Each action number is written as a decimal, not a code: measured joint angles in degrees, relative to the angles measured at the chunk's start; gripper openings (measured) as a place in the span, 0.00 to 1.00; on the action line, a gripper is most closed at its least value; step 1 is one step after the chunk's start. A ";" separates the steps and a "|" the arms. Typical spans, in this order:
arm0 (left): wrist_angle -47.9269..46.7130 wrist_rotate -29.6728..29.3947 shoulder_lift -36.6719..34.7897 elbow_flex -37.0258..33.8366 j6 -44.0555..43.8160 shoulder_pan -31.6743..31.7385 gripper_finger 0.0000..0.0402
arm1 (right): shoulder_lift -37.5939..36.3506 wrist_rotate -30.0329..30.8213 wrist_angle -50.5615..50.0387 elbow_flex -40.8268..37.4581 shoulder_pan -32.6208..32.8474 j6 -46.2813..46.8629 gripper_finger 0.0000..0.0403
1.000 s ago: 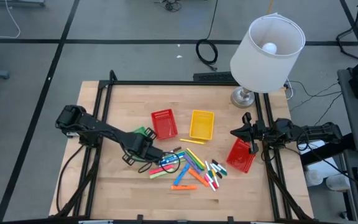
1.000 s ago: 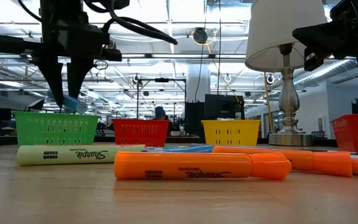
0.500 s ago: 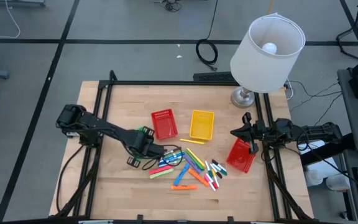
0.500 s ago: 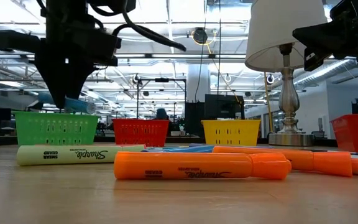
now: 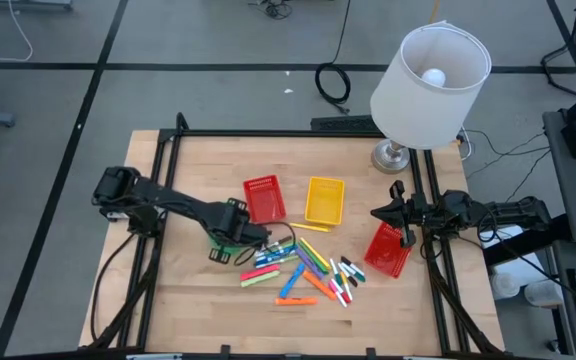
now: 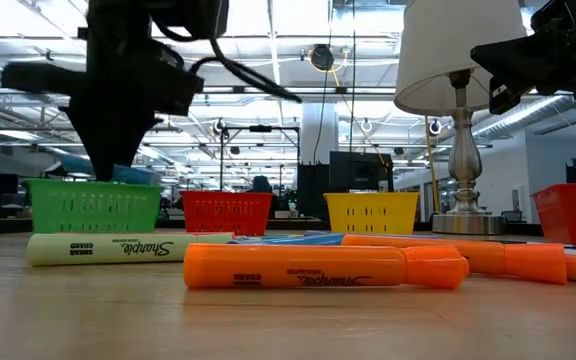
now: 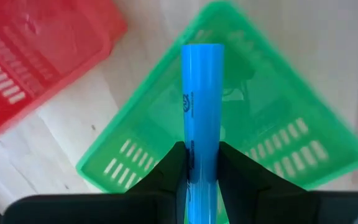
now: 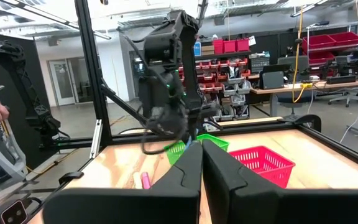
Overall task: Pick & Place Markers
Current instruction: Put the left large blue highlighter pen into the green bin, then put the bottom green marker pen into the left red bin
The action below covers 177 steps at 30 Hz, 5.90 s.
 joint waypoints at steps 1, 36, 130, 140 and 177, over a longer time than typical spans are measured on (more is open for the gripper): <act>0.17 0.00 -0.02 -0.75 -0.07 0.41 0.19 | 0.00 0.00 -0.02 0.00 0.00 0.01 0.00; -14.54 -3.12 -4.94 10.47 0.89 -0.65 0.26 | 0.01 -0.17 -0.03 0.00 0.00 -0.04 0.00; 110.36 -12.72 -61.61 -68.17 11.96 6.93 0.09 | 109.85 -13.35 -34.44 83.30 4.81 -22.59 0.01; 110.36 -12.59 -61.61 -68.17 10.18 6.93 0.09 | 111.19 -7.76 -31.58 81.11 6.71 -20.57 0.21; 108.59 -12.55 -61.56 -68.15 8.98 6.92 0.09 | 111.01 -6.35 -29.26 77.12 6.73 -20.55 0.18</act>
